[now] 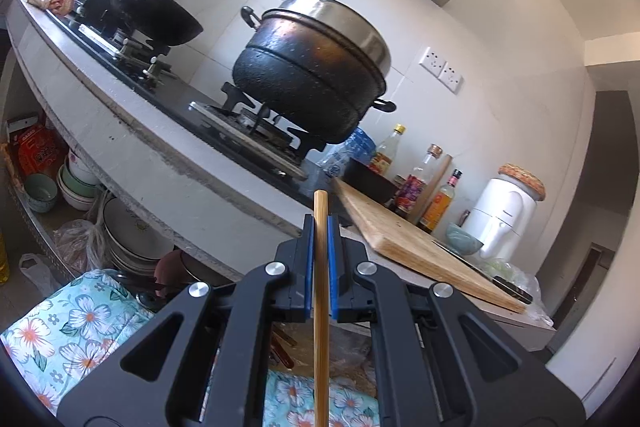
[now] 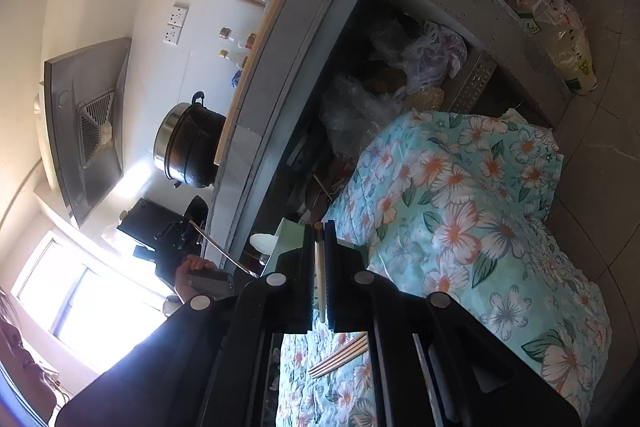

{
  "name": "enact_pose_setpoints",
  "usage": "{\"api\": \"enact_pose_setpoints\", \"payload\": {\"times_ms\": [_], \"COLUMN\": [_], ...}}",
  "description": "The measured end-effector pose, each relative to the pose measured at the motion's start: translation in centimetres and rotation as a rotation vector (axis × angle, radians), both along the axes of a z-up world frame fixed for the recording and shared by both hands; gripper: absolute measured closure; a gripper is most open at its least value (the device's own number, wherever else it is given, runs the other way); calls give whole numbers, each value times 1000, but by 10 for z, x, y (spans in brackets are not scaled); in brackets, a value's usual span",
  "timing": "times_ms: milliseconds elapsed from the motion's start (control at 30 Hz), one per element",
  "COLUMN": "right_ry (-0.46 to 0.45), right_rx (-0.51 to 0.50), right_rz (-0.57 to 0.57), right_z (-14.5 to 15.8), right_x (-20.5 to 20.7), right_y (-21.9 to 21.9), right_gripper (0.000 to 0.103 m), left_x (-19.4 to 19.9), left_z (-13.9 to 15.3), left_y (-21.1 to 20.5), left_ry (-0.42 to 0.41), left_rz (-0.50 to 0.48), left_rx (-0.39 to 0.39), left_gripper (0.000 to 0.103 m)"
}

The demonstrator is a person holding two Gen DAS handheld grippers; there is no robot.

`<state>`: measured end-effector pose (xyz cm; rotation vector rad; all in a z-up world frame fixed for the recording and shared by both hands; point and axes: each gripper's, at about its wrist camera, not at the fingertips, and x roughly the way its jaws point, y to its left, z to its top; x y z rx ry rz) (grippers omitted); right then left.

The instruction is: Organize utensils

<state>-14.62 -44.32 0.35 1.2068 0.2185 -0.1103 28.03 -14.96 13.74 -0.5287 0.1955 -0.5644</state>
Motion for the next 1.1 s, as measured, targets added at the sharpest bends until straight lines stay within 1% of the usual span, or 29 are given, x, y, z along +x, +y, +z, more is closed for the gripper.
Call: {"api": "enact_pose_setpoints", "payload": {"times_ms": [67,133,267,400,533,733,1100], "right_ry": [7,-6,-28,-30,-50,-57,-70], "right_rx": [-2,5,30,32,31,47,69], "right_rz": [1,6,16,31,24,23,13], "right_z": [0,-1,-4,-4,-1,-3,-7], "right_x": [3,4,5,3,-2,-6,-14], "right_y": [0,0,0,1,2,0,-3], "right_gripper": [98,98,98,98,98,98,98], "left_x": [2,4,12,8,6,1,-5], "left_z": [-5,-11,-19,-25,-33,-38,-55], "left_y": [0,-2,-8,-12,-15,-20,-22], "left_ry": [-3,-14,19,1,7,-10,47], "left_rz": [6,29,68,114,139,154,110], "left_rx": [-3,11,26,53,77,109,151], "left_gripper": [98,98,98,98,98,98,98]}}
